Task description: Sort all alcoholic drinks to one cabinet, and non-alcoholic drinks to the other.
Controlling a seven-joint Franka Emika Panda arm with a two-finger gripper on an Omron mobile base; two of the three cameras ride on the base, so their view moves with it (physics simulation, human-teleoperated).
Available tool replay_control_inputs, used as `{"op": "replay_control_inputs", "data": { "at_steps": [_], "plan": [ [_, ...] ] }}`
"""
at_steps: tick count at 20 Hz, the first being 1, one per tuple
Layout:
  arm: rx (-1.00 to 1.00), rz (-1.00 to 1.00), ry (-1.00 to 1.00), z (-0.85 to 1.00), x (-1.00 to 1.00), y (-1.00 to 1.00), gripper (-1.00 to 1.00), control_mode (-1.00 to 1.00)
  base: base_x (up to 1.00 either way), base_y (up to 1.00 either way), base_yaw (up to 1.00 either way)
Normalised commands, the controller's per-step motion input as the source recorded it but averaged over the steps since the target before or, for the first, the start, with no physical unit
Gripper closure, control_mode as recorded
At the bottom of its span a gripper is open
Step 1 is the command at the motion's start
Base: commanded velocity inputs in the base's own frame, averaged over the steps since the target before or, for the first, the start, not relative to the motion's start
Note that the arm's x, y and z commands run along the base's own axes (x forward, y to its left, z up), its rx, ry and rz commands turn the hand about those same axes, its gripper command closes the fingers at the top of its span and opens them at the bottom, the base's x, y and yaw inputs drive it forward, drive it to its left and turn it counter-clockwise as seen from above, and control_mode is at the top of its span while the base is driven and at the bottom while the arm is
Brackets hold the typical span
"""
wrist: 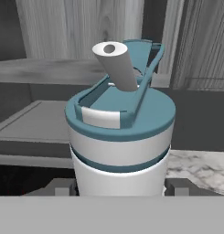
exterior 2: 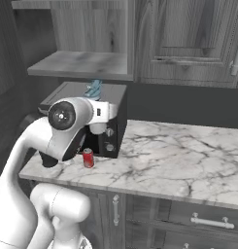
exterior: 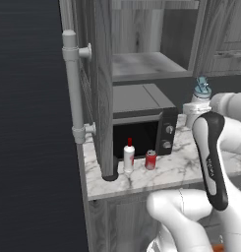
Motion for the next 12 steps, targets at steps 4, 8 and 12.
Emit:
{"op": "replay_control_inputs", "data": {
  "at_steps": [4, 8, 12],
  "plan": [
    [0.0, -0.06, -0.02, 0.56, -0.14, 0.09, 1.0, -1.0, 0.0, 0.0, 0.0],
    [0.0, -0.04, -0.04, 0.47, -0.06, 0.12, 1.0, -1.0, 0.0, 0.0, 0.0],
    [0.0, -0.01, -0.05, 0.44, 0.0, 0.13, 1.0, -1.0, 0.0, 0.0, 0.0]
  ]
}}
